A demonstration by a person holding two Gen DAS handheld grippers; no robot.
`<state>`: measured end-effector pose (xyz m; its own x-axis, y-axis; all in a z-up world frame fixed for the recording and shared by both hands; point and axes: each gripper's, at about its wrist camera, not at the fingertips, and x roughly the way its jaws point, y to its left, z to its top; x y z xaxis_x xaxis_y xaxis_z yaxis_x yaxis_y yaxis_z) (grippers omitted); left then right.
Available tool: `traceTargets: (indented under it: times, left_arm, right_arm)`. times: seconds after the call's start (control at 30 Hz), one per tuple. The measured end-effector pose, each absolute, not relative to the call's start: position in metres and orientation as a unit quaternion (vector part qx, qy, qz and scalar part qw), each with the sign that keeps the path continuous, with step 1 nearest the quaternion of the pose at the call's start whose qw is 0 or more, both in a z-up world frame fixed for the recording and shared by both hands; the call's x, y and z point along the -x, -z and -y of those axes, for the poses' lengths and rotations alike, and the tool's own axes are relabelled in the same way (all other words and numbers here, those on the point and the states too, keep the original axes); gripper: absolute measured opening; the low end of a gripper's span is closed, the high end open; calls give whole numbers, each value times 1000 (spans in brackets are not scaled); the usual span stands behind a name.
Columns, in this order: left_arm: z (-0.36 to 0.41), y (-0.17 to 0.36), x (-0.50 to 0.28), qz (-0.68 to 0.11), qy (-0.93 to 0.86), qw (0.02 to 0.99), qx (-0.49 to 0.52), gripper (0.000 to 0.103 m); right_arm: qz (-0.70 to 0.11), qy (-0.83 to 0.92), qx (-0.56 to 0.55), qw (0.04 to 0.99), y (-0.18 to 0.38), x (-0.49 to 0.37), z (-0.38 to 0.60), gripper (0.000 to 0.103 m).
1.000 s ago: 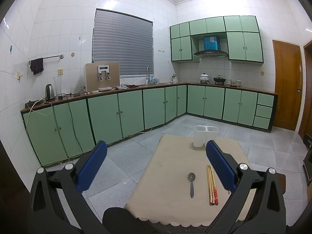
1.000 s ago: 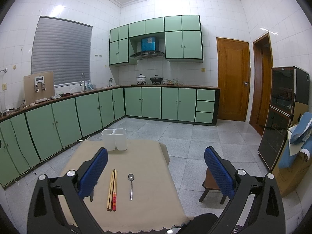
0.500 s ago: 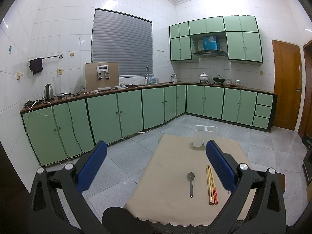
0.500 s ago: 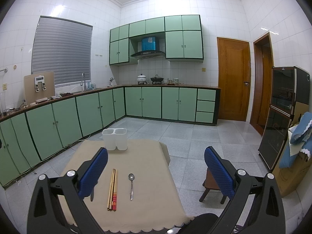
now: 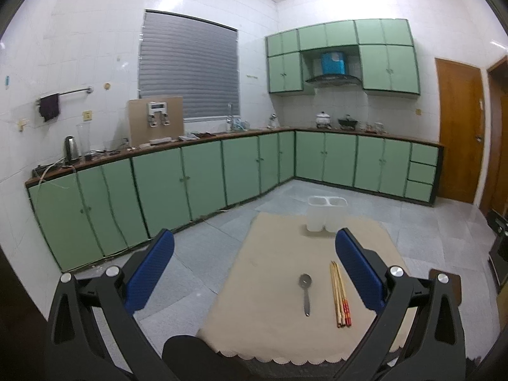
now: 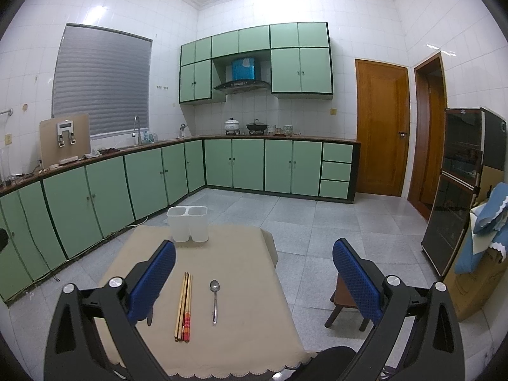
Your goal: Organize utensils
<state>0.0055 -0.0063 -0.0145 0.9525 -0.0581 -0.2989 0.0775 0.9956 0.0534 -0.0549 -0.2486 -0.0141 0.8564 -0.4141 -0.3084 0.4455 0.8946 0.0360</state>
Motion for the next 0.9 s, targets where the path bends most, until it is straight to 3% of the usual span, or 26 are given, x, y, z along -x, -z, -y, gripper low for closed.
traceTargets:
  times: [0.23, 0.53, 0.6, 0.67, 0.83, 0.9]
  left_arm:
    - [15, 64, -47, -211, 49, 976, -17, 98]
    - [33, 156, -119, -335, 78, 938, -38, 98]
    - [34, 175, -132, -350, 91, 932, -31, 98]
    - [43, 198, -148, -371, 113, 921, -31, 98]
    - [65, 248, -186, -412, 139, 900, -38, 97]
    - [70, 261, -196, -423, 146, 893, -38, 87]
  right_arm:
    - [-163, 187, -43, 968, 42, 30, 251, 97]
    - [-316, 115, -41, 941, 149, -57, 246, 97]
    - [-343, 99, -51, 933, 172, -75, 248, 89]
    - [-371, 79, -61, 923, 197, -95, 251, 72]
    - [-410, 51, -84, 907, 238, -123, 264, 54]
    - [-423, 49, -96, 900, 253, -132, 268, 45]
